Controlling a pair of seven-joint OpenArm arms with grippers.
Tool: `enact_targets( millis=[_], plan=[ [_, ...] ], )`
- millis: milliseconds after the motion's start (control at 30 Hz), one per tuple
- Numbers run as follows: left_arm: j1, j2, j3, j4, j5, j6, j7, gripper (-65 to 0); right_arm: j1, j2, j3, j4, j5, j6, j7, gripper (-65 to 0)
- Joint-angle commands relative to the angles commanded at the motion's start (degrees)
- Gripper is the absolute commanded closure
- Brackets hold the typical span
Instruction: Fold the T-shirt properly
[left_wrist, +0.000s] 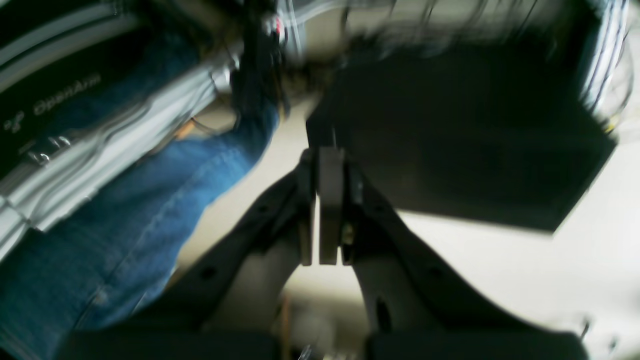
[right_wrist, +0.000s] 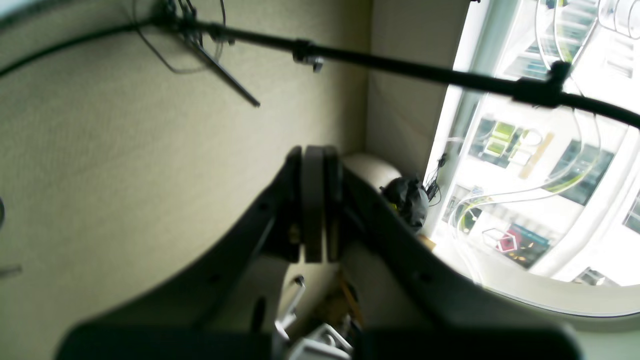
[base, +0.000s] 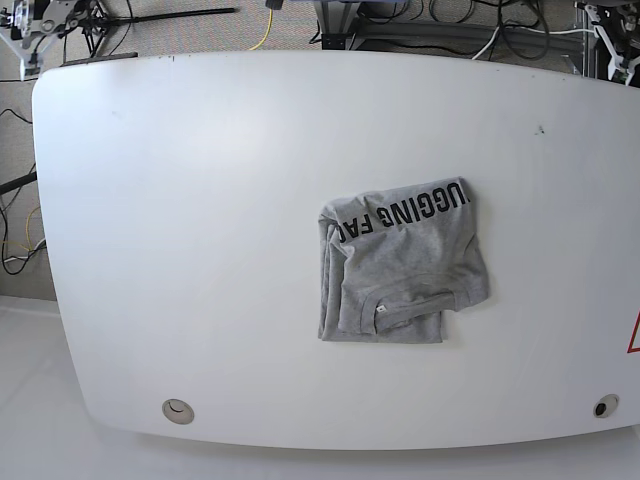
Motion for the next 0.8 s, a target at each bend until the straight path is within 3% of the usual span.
enact_targets(
  millis=[167, 300, 367, 467, 800],
  plan=[
    [0.0, 0.26, 3.16, -4.57, 2.02, 0.0, -2.37, 0.0, 1.23, -3.25, 2.46, -6.07, -4.75, 3.96, 3.43, 0.0],
    [0.0, 0.44, 5.89, -9.76, 3.78, 0.0, -6.33, 0.0, 2.46, -5.36, 5.19, -13.01, -6.59, 8.18, 7.56, 0.0],
    [-0.09, 0.44, 7.21, -12.48, 4.75, 0.0, -8.18, 0.0, 2.99, -5.63, 5.8, -16.18, -7.03, 9.32, 9.14, 0.0],
    [-0.18, 0.97, 9.23, -17.05, 6.07, 0.0, -10.9, 0.0, 4.04, -5.63, 6.15, -22.42, -7.03, 10.2, 11.25, 0.0],
    [-3.25, 1.14, 19.69, -31.91, 11.69, 0.0, -20.92, 0.0, 7.21, -5.36, 5.89, -41.41, -7.03, 9.76, 20.75, 0.0]
  ],
)
